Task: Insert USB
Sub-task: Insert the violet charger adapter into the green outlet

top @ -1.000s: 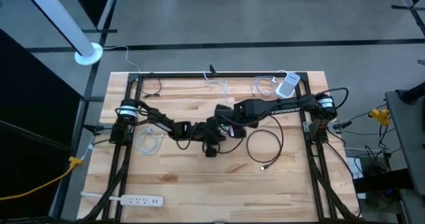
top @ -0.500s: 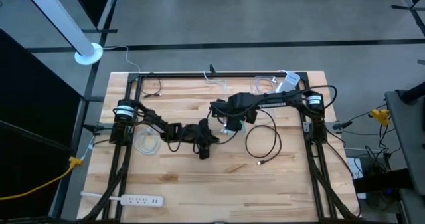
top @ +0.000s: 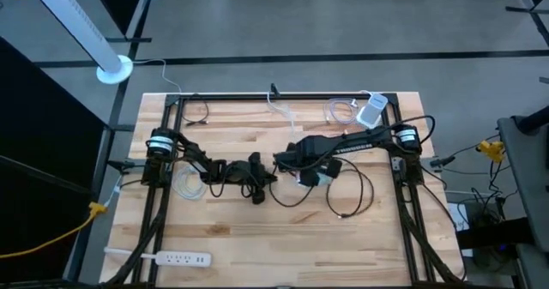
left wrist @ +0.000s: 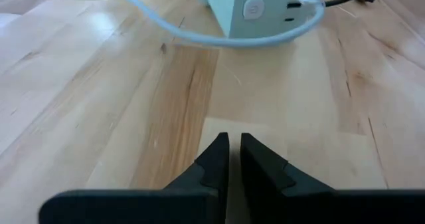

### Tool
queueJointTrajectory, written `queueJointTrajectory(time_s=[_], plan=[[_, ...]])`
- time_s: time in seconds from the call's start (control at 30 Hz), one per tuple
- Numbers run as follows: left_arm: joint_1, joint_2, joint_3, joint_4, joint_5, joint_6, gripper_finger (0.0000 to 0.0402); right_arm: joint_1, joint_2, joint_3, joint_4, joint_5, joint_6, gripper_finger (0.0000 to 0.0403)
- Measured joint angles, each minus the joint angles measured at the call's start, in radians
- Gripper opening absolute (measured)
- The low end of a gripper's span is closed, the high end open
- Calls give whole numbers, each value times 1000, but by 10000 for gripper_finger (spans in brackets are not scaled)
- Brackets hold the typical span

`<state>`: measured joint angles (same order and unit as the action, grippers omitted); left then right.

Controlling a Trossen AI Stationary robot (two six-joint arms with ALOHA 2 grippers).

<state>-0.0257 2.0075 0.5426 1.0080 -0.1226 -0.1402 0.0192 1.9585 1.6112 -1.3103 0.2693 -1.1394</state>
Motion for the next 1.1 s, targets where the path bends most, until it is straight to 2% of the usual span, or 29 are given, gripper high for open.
queueJointTrajectory(time_s=[0.3, 0.43, 0.5, 0.63, 0.7, 0.8, 0.9, 1.1], plan=[[-2, 2, 33, 5, 0, 4, 27, 74, -124, 2, -23, 11, -29, 188], [-3, 2, 81, 7, 11, 26, 27, 81, -133, 2, -38, 11, -25, 188], [-3, 2, 116, 10, 52, 30, 27, 81, -134, 2, -63, 18, -4, 188], [-9, 2, 195, -37, 173, 45, 27, 80, -136, 2, -98, 107, 60, 188], [-16, 2, 232, -94, 182, 59, 27, 78, -140, 2, -110, 124, 95, 188], [-19, 3, 279, -185, 156, 77, 27, 79, -151, 2, -113, 123, 119, 188], [-19, 3, 315, -263, 78, 79, 27, 79, -154, 2, -114, 122, 129, 188], [-3, 4, 319, -255, -83, 80, 27, 79, -155, 2, -115, 120, 208, 188]])
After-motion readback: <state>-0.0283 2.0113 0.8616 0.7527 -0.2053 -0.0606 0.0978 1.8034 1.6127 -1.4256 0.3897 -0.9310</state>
